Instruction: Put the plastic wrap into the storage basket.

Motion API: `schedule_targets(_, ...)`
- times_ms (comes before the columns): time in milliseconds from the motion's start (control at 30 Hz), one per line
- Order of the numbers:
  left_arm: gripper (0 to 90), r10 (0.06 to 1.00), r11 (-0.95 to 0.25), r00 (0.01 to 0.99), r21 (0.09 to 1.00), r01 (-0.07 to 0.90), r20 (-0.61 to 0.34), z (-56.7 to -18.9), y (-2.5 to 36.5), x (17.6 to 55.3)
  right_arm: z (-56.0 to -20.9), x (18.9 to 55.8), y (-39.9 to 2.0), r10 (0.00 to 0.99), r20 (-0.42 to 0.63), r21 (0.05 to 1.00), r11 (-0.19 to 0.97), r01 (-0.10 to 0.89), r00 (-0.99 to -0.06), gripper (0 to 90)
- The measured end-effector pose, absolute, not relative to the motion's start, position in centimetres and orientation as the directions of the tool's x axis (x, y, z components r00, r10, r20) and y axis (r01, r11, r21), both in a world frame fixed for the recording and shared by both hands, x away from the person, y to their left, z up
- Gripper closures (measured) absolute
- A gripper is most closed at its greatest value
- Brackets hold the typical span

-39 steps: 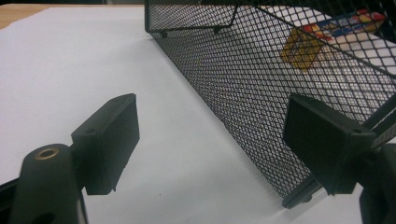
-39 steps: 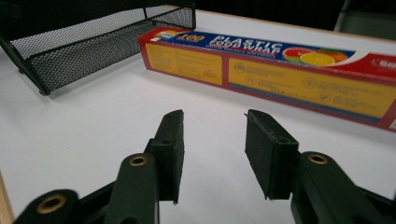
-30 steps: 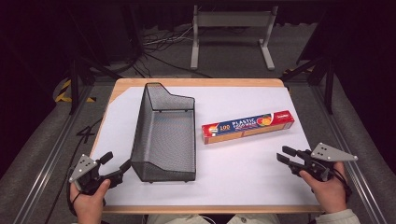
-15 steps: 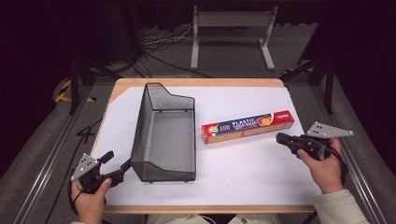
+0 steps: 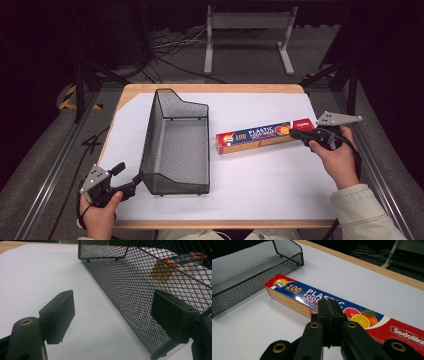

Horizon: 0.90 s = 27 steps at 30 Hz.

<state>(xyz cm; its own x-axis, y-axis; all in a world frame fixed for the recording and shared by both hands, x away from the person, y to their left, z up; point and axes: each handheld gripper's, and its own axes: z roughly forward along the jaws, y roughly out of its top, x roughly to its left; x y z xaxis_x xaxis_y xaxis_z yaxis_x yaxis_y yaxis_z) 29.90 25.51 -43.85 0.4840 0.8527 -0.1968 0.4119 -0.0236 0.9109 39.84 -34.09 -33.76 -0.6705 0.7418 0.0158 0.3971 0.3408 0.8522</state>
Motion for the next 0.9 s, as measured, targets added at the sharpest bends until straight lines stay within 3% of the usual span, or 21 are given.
schedule_targets(500,20.5,0.852,-0.033,0.485,0.905,0.423,-0.196,-44.0,25.6,30.0,-32.2,44.4,-33.5,0.775,0.047,0.799,0.349,0.490,-0.630,90.0)
schedule_targets(900,20.8,0.847,-0.045,0.496,0.904,0.425,-0.191,-44.1,25.4,30.1,-33.5,48.4,-34.5,0.838,0.033,0.731,0.351,0.586,-0.544,90.0)
